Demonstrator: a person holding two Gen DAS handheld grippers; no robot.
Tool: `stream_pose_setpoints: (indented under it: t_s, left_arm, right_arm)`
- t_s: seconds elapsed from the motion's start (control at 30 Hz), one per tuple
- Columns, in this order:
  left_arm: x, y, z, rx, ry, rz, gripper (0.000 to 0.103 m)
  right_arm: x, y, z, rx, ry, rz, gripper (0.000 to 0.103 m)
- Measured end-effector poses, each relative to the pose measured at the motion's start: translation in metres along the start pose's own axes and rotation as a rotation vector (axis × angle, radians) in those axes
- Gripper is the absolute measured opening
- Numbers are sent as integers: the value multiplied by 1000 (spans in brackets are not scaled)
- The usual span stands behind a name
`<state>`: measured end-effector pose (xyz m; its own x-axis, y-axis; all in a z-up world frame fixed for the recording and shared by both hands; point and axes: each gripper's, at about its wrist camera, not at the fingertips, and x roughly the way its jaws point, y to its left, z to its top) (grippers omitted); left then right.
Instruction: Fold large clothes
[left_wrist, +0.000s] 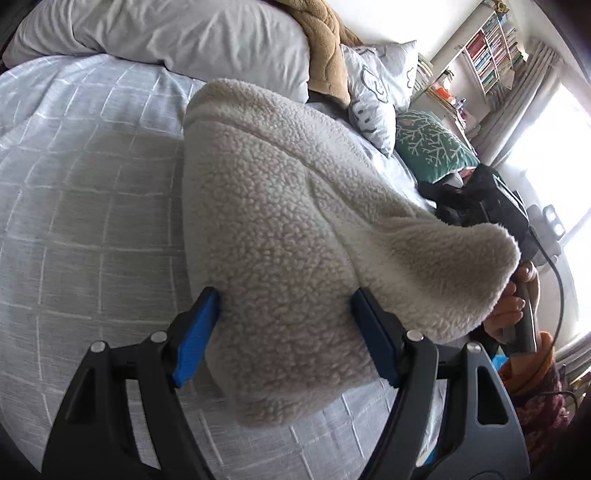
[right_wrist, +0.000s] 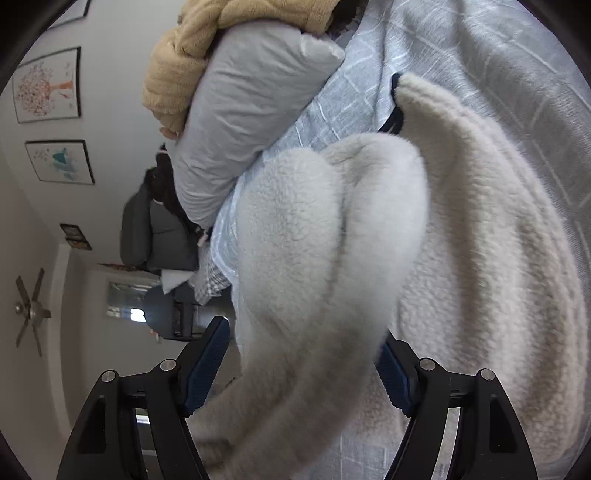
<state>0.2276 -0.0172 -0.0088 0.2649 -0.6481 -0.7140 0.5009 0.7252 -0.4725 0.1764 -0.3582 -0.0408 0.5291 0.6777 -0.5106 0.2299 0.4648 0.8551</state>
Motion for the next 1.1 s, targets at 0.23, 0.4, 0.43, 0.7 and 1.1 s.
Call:
stream_pose_setpoints:
  t_s: [0.23, 0.4, 0.43, 0.7, 1.1]
  left_arm:
    - [-19, -14, 17, 53, -103, 1, 63]
    - [-19, -55, 34, 155, -149, -58, 63]
    - [-10, -65, 36, 180, -129, -74, 63]
    - [63, -124, 4, 437, -37, 22, 63]
    - [70, -136, -5, 484, -65, 83, 63]
  right_arm:
    - [3, 61, -9, -241, -46, -121, 28]
    - [-53, 74, -15, -325, -136, -70, 28]
    - [-63, 70, -15, -324, -150, -69, 28]
    - [-100, -11, -12, -233, -168, -394, 41]
    - [-90, 61, -6, -315, -387, -428, 45]
